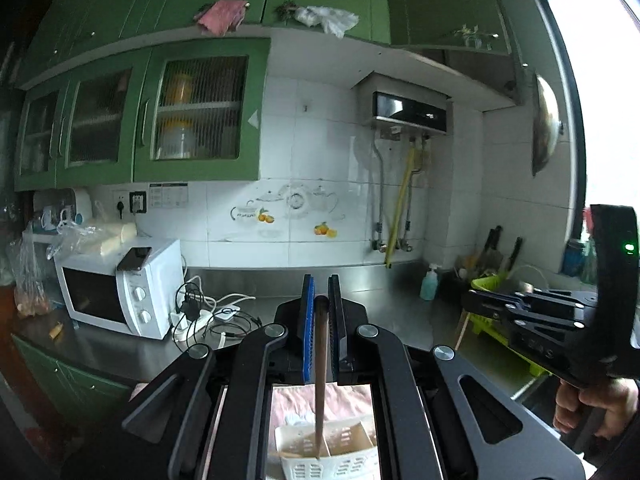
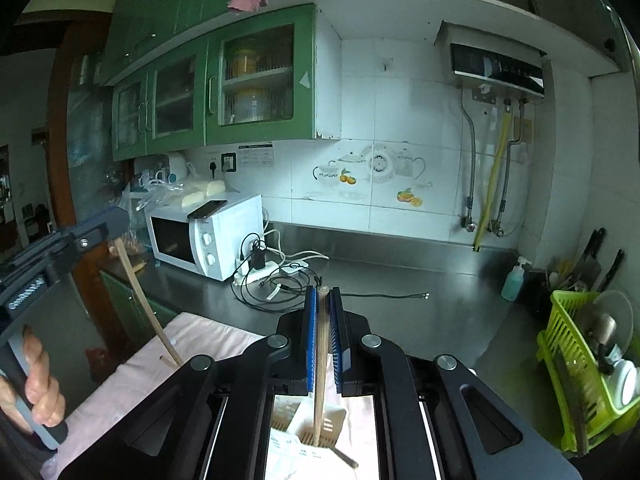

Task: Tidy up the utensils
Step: 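Lower the right tool's chopstick into the holder while the left lowers its own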

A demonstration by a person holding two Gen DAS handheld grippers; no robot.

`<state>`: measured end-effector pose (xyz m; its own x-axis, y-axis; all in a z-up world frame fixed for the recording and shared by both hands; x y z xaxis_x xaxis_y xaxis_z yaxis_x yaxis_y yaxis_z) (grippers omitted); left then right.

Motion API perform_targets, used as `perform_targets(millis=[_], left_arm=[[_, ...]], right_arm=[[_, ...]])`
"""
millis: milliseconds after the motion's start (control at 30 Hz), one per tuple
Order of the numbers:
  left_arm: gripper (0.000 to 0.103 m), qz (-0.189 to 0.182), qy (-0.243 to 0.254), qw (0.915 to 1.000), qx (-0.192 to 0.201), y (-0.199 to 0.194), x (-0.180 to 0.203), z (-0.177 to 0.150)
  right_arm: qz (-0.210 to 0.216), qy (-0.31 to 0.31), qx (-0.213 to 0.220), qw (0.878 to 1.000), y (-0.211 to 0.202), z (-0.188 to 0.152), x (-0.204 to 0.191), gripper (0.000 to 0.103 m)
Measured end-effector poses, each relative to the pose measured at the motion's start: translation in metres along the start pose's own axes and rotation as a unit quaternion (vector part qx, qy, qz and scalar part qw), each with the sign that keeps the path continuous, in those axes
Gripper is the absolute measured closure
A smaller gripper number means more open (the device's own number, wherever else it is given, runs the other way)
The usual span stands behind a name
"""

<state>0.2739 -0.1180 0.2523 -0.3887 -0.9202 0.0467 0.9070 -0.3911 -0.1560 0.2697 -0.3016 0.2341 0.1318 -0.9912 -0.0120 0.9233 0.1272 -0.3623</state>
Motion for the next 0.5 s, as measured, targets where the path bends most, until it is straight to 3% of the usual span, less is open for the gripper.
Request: perform_targets(millis=[500], left_arm=[[0.098, 0.017, -0.034, 0.9977, -0.056, 0.066, -0.032, -0.059]], right_arm=[[0.009, -0.001, -0.053, 0.999, 0.06, -0.046, 0.0, 0.096]])
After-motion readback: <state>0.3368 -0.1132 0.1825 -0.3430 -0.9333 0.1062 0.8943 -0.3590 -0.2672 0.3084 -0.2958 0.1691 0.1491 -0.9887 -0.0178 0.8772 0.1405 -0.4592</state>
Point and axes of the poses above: each gripper's, at about its wrist camera, not at the fingertips, and y roughly the way its jaws point, x to its right, z to its top, the point moved 2 cm from there along y, roughly the way its jaws point, and after that the axes turned 1 degree about z, right-handed, at the moved point
